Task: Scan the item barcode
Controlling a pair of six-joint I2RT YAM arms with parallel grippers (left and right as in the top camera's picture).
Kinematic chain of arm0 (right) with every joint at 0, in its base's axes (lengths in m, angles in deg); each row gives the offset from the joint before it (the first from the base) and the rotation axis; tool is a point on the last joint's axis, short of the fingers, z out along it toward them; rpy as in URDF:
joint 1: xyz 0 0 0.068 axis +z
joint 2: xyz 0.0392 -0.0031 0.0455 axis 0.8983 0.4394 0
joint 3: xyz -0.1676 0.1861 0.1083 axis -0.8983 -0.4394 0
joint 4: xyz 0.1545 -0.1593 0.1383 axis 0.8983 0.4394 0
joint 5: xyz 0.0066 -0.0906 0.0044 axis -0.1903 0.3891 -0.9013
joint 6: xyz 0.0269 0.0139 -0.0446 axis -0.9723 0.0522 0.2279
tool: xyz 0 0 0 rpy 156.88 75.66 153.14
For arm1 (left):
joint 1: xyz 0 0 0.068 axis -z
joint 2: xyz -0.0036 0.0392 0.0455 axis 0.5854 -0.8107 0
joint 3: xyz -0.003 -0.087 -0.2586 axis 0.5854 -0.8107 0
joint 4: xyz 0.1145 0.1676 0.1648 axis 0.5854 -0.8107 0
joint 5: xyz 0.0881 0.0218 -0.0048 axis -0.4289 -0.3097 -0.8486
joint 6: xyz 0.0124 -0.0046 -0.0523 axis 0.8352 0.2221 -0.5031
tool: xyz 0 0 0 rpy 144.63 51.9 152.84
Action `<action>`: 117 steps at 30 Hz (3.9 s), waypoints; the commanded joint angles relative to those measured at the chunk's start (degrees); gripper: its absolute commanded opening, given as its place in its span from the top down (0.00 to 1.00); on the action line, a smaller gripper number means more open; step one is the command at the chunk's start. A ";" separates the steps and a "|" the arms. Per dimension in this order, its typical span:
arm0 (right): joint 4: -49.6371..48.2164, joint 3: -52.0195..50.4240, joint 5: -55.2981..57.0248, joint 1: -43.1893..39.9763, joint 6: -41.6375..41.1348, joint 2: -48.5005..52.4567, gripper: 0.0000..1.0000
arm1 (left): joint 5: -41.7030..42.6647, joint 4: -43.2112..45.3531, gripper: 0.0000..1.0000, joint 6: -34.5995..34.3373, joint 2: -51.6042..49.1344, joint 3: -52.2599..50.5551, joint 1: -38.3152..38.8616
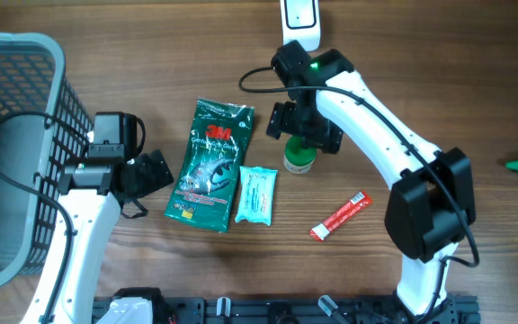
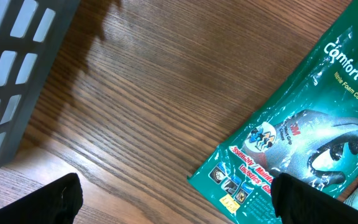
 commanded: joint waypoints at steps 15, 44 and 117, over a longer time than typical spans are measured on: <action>-18.40 -16.65 0.87 -0.85 -20.37 1.11 0.01 | 0.28 0.00 0.00 1.11 0.50 -0.37 -0.35; 10.23 -16.33 -23.69 -3.17 12.46 -11.26 0.31 | 0.28 0.00 0.00 1.11 0.50 -0.37 -0.35; -19.65 -20.09 3.69 0.50 13.03 2.95 0.33 | 0.28 0.00 0.00 1.14 0.50 -0.37 -0.35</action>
